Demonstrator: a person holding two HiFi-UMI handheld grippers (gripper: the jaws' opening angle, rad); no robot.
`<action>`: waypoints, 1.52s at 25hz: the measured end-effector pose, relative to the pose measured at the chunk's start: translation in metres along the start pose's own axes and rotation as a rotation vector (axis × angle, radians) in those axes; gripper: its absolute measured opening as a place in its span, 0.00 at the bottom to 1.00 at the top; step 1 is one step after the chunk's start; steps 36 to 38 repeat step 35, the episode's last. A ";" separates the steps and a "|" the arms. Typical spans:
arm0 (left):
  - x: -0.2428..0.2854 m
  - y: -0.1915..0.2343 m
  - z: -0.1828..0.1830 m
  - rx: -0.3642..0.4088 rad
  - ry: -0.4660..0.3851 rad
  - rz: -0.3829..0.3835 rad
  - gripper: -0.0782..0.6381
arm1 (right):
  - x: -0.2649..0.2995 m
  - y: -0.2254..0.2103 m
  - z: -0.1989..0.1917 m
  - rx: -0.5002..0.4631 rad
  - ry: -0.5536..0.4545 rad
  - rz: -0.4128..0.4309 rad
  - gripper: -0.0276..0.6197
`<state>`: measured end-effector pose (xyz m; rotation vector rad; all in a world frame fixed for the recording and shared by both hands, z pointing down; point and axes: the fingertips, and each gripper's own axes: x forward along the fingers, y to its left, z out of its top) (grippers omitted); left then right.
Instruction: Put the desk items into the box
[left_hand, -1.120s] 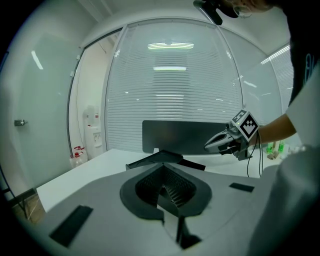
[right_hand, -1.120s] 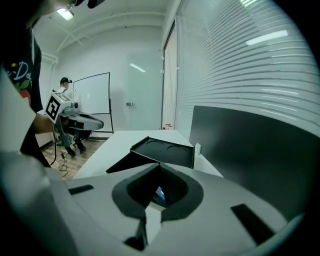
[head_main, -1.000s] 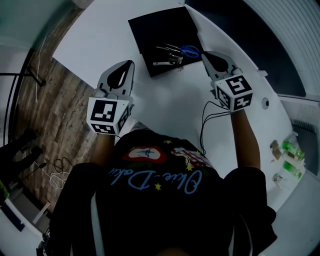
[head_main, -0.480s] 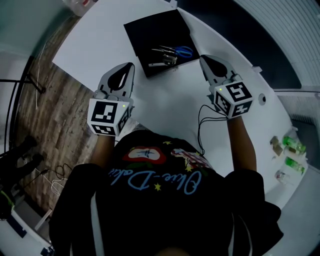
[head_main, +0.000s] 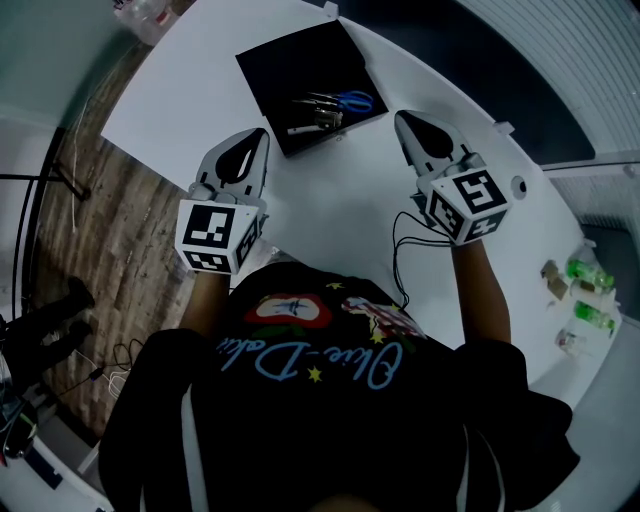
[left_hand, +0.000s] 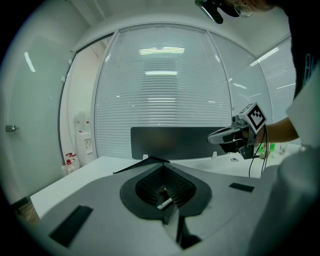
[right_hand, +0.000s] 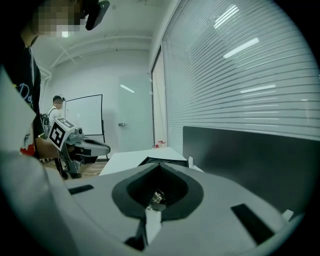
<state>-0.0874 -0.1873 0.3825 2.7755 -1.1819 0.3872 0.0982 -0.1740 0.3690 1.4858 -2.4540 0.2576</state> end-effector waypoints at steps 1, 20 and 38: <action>0.000 -0.001 0.001 0.001 -0.001 -0.003 0.12 | -0.002 0.000 0.001 0.006 -0.006 -0.001 0.05; 0.011 -0.030 0.013 0.038 -0.017 -0.068 0.12 | -0.038 0.003 0.015 0.028 -0.078 -0.030 0.05; 0.023 -0.065 0.022 0.070 -0.018 -0.119 0.12 | -0.071 0.006 0.014 0.073 -0.129 -0.024 0.05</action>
